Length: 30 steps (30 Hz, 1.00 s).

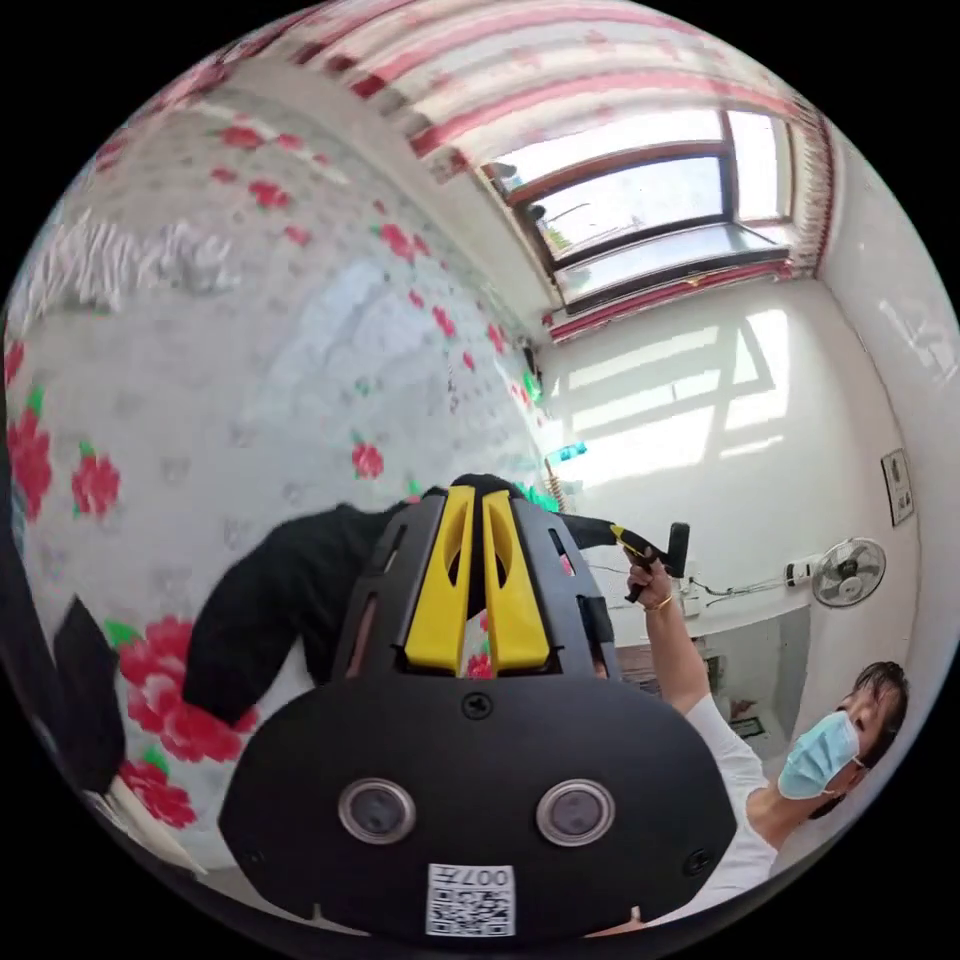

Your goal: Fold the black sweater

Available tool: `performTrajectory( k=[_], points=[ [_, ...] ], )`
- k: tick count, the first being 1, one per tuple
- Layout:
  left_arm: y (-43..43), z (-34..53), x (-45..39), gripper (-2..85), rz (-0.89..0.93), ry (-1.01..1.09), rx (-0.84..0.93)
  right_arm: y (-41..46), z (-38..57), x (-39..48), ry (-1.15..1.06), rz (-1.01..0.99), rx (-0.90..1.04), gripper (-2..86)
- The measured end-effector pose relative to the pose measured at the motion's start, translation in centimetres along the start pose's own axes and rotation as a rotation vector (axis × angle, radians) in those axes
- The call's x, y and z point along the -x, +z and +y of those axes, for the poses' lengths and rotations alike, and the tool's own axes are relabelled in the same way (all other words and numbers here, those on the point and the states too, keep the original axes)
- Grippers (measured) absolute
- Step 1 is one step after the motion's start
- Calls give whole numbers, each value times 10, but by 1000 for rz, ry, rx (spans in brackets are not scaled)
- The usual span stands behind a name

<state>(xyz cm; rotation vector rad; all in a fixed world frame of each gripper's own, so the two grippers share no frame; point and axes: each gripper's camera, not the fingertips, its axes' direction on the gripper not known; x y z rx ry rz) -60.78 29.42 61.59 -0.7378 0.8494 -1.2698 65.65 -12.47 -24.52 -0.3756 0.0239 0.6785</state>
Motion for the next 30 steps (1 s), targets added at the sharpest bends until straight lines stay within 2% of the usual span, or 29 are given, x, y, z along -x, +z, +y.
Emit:
performTrajectory(
  k=[1,3,6,9,12,17,22,25,27,30],
  points=[
    [-18,-17,-27,-10,-4,48,-38,-40,-27,35,-58,30,-96,-2],
    [-89,-55,-135,-10,-50,250,-166,-100,-48,92,-180,70,-264,-2],
    [-162,-47,-232,-10,-130,428,-288,-174,-44,167,-338,142,-493,-2],
    [-205,-10,-273,-9,-154,508,-347,-217,-17,198,-418,84,-645,-2],
    [-218,38,-276,-9,-147,557,-349,-227,16,206,-487,14,-650,-2],
    [-189,128,-228,-9,-185,583,-220,-190,80,184,-549,-32,-495,-2],
    [-98,241,-125,-9,-309,580,-24,-68,166,119,-512,92,-191,-2],
    [-23,313,-25,-9,-345,364,135,24,213,63,-359,72,15,-2],
    [26,374,52,-9,-332,143,238,77,244,33,-278,79,128,-2],
    [56,433,105,-9,-299,-18,295,143,292,2,-185,103,288,-2]
  ],
)
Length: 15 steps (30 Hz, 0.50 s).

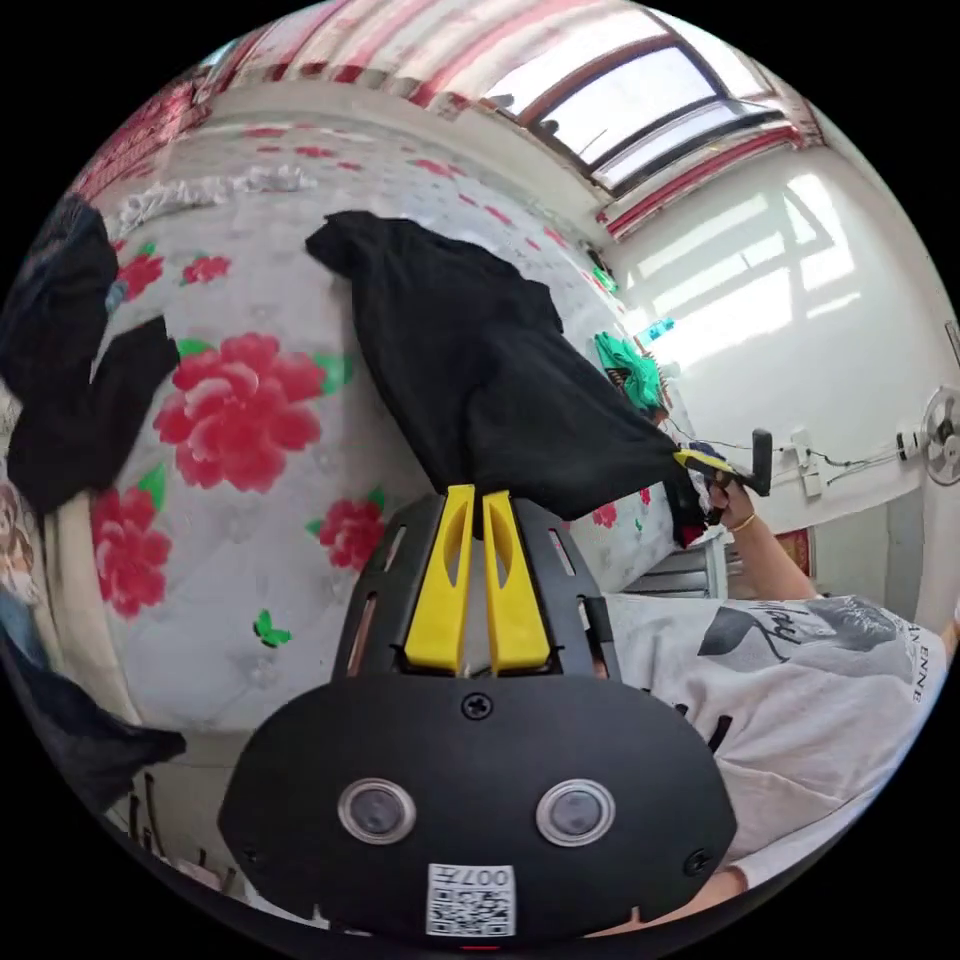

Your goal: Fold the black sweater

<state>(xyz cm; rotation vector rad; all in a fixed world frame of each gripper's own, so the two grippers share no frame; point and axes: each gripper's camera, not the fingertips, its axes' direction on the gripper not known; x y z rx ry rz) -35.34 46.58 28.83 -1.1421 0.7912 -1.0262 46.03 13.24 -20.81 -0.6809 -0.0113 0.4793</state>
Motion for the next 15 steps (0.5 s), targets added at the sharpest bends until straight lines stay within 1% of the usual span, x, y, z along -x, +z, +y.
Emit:
performTrajectory(
  k=[1,3,5,8,10,12,15],
  points=[
    [8,6,3,-9,-15,-3,27,22,11,-1,13,-12,54,-2],
    [25,26,9,-9,-107,13,119,44,24,4,-7,-1,119,-2],
    [22,36,10,-9,-129,51,134,54,33,12,-55,16,156,-2],
    [6,47,13,-9,-113,67,88,52,42,22,-90,36,159,-2],
    [2,54,11,-9,-125,91,72,45,49,24,-83,27,118,-2],
    [8,65,13,-9,-186,128,95,45,54,23,-64,15,105,-2],
    [23,80,23,-9,-227,126,152,59,64,19,-26,-6,133,-2]
  ],
)
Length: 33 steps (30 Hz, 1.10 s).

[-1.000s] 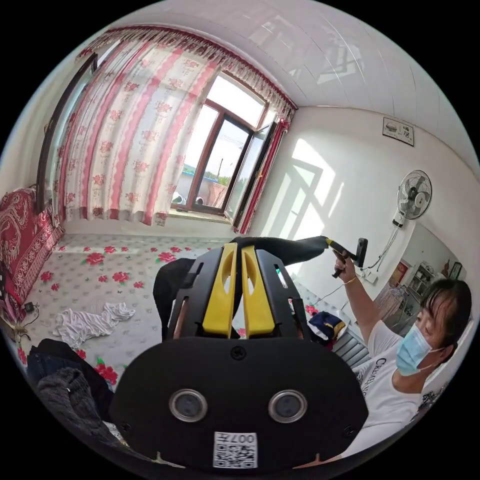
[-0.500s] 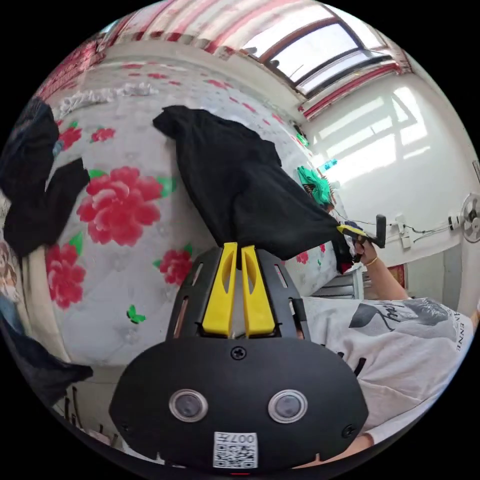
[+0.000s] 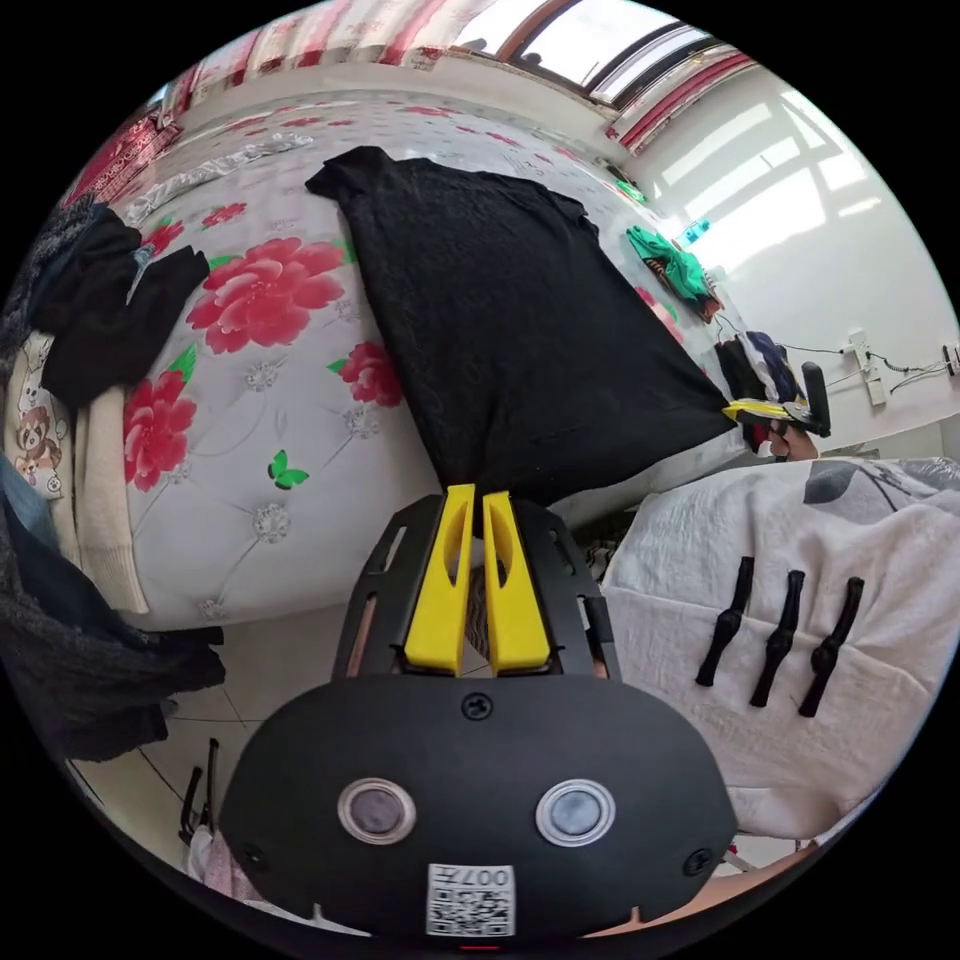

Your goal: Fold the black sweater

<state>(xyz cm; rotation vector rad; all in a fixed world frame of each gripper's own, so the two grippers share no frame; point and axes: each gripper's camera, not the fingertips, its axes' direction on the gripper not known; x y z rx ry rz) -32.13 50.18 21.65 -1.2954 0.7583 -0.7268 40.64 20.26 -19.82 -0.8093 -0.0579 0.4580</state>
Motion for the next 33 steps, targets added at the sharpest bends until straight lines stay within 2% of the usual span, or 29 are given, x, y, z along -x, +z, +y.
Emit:
performTrajectory(
  k=[7,16,23,26,30,33],
  points=[
    [36,26,12,-7,-69,-13,114,41,14,3,40,13,117,-2],
    [41,48,72,25,65,-141,89,68,13,-18,206,-27,265,0],
    [19,74,132,-5,63,-241,95,44,-15,-5,229,46,146,-2],
    [12,58,145,-6,43,-207,64,52,-41,9,207,69,165,-1],
    [10,4,144,-8,20,-37,40,91,-68,24,195,177,365,4],
    [14,-38,140,-9,29,81,34,90,-77,27,233,215,346,6]
  ],
)
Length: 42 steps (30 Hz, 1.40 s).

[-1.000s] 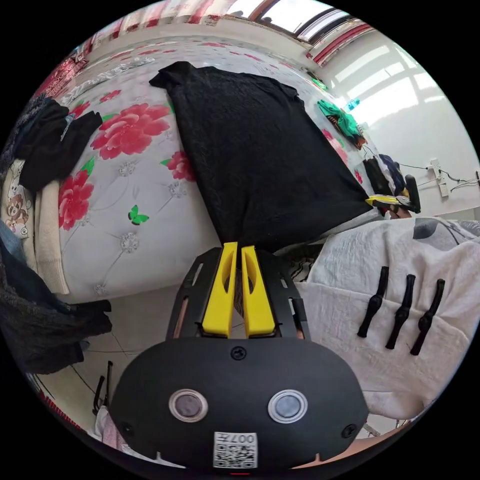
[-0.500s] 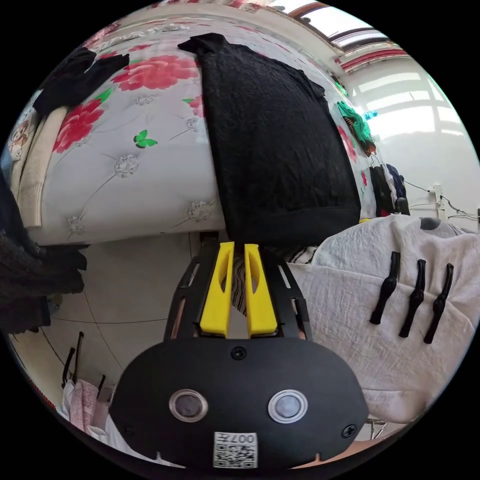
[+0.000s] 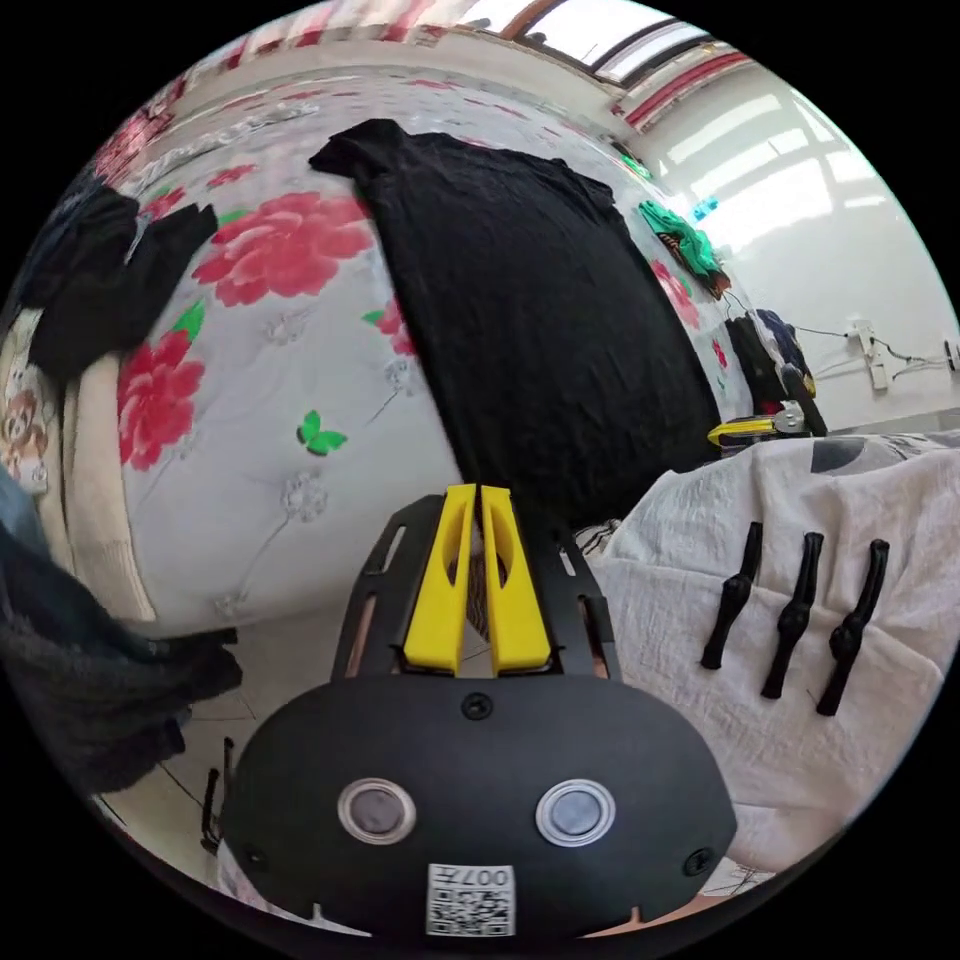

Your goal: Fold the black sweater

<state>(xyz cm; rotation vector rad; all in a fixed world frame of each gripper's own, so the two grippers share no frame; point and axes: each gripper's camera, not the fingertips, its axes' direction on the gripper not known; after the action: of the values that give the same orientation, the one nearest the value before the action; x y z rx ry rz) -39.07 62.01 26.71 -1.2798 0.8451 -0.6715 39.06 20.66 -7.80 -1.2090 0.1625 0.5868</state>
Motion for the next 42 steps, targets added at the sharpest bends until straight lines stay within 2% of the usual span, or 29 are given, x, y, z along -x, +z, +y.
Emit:
performTrajectory(
  k=[6,13,18,25,31,33,34,35,39,42],
  points=[
    [18,-70,-2,-10,7,122,37,-18,-15,-26,126,-195,48,4],
    [31,-114,-11,-10,-29,89,75,-138,-76,-98,200,-262,-401,13],
    [43,-155,-18,-10,-72,65,146,-207,-173,-140,195,-189,-538,39],
    [59,-223,-25,-10,-106,68,225,-246,-349,-185,176,-77,-490,64],
    [86,-254,-34,-10,-152,49,327,-219,-436,-200,192,-135,-391,48],
    [96,-259,-41,-10,-197,101,369,-204,-445,-196,194,-117,-307,28],
    [97,-261,-43,-10,-204,112,378,-210,-437,-192,187,-67,-366,17],
    [97,-264,-44,-10,-208,123,389,-213,-431,-191,171,-75,-382,12],
    [95,-271,-34,-10,-148,72,380,-249,-342,-163,5,-130,-650,1],
    [91,-272,-20,-10,-74,-5,358,-245,-270,-112,-198,-180,-651,0]
  ],
)
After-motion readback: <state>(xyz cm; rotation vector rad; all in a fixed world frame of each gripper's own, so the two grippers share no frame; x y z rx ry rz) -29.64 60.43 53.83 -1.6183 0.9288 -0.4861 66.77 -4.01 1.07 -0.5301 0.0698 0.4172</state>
